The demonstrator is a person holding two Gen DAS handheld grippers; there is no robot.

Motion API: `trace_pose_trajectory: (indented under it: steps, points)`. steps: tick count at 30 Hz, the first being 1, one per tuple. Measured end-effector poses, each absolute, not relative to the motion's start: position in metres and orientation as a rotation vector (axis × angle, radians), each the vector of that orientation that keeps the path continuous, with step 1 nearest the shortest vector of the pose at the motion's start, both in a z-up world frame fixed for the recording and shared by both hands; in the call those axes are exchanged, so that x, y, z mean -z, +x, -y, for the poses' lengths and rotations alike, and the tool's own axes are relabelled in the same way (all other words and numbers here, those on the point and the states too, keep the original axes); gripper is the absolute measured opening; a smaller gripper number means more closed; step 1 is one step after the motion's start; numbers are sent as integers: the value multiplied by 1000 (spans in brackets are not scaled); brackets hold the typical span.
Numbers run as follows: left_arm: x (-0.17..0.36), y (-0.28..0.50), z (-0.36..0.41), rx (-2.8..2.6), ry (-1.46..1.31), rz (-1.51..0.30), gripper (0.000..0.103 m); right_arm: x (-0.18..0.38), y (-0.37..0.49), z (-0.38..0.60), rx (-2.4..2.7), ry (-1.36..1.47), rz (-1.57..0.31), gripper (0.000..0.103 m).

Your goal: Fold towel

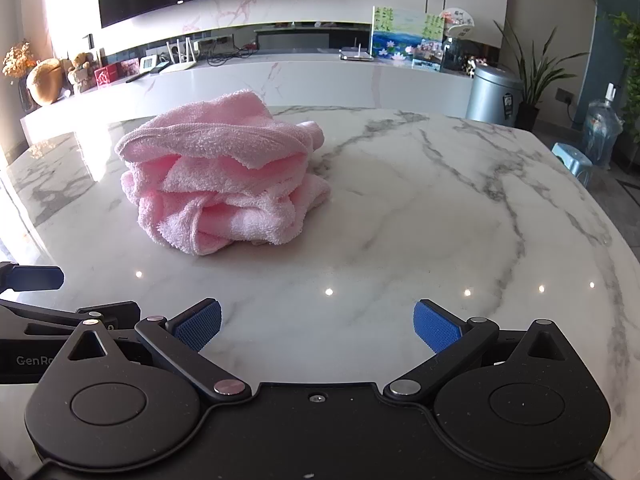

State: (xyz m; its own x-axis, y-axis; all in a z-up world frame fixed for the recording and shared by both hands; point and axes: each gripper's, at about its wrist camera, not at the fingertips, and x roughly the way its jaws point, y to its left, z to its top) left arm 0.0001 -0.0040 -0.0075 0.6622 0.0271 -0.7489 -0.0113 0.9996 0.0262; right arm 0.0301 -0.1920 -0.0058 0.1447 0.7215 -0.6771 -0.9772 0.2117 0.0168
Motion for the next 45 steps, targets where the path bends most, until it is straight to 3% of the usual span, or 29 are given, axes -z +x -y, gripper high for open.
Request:
trace_pose_trajectory:
  steps: [13, 22, 37, 45]
  points:
    - [2, 14, 2, -17, 25, -859, 88, -6, 25, 185, -1341, -551, -568, 102]
    - [-6, 28, -1, 3, 52, -860, 88, -15, 35, 174, -1366, -538, -617, 92]
    - [-13, 63, -7, 56, 64, -820, 88, -17, 38, 136, -1402, -613, -574, 87]
    - [-6, 70, -12, 67, 31, -820, 88, -4, 33, 128, -1449, -648, -600, 72]
